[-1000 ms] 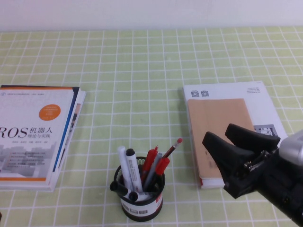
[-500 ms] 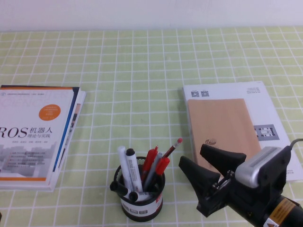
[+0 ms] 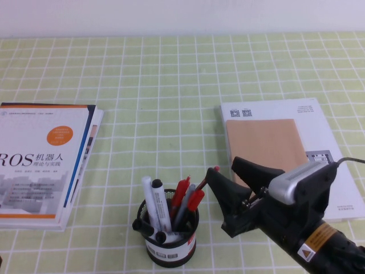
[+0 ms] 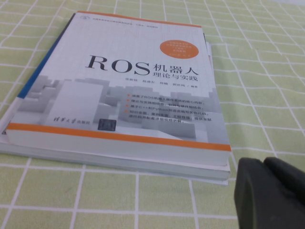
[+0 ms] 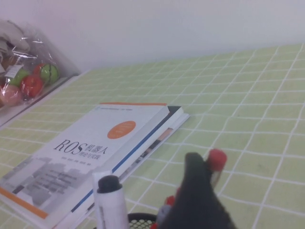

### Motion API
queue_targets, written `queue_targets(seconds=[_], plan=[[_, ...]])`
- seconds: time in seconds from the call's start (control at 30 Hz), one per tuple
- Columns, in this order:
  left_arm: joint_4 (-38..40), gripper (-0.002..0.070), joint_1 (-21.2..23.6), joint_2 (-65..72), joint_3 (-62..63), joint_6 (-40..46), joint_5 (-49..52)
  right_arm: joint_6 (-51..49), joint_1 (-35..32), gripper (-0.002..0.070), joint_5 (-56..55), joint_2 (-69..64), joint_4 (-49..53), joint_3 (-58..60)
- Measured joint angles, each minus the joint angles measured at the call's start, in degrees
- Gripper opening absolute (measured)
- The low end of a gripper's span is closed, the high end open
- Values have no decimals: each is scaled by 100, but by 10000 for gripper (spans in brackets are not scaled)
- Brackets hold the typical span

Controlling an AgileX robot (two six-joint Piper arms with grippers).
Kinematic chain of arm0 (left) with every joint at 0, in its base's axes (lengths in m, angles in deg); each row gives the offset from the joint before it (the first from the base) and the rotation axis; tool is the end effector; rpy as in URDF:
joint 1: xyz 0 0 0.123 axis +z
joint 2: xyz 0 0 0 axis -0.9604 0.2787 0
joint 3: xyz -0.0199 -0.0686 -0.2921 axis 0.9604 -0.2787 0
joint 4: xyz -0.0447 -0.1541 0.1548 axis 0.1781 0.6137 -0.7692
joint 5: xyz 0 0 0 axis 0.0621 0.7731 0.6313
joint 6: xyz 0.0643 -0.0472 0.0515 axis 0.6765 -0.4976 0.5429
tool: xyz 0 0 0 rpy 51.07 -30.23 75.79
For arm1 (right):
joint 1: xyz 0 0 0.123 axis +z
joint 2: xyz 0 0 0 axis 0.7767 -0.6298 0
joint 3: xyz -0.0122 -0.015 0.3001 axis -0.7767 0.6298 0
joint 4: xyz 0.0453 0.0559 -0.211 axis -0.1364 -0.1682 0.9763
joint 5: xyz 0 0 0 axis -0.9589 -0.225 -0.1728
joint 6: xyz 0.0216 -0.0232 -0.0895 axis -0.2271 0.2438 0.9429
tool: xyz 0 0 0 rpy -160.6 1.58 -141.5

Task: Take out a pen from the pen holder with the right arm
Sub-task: 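Take a marker out of the pen holder and lay it on the table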

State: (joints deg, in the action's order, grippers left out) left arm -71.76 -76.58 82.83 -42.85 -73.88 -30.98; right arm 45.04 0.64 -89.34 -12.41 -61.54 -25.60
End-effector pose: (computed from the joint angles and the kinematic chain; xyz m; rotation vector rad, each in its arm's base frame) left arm 0.0106 -0.0063 0.1686 0.0147 1.8810 -0.1424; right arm 0.1703 0.1941 0.2317 -0.3068 1.6086 0.8971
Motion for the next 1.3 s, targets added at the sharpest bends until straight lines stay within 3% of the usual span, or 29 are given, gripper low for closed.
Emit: queue_targets(seconds=[0.67, 0.9, 1.3], plan=[[0, -8, 0, 0, 0, 0, 0, -297, 0, 398, -14, -553, 25, -618], [0, -8, 0, 0, 0, 0, 0, -297, 0, 322, -14, -666, 48, -668], [0, -8, 0, 0, 0, 0, 0, -302, 0, 117, -26, -666, 152, -668]])
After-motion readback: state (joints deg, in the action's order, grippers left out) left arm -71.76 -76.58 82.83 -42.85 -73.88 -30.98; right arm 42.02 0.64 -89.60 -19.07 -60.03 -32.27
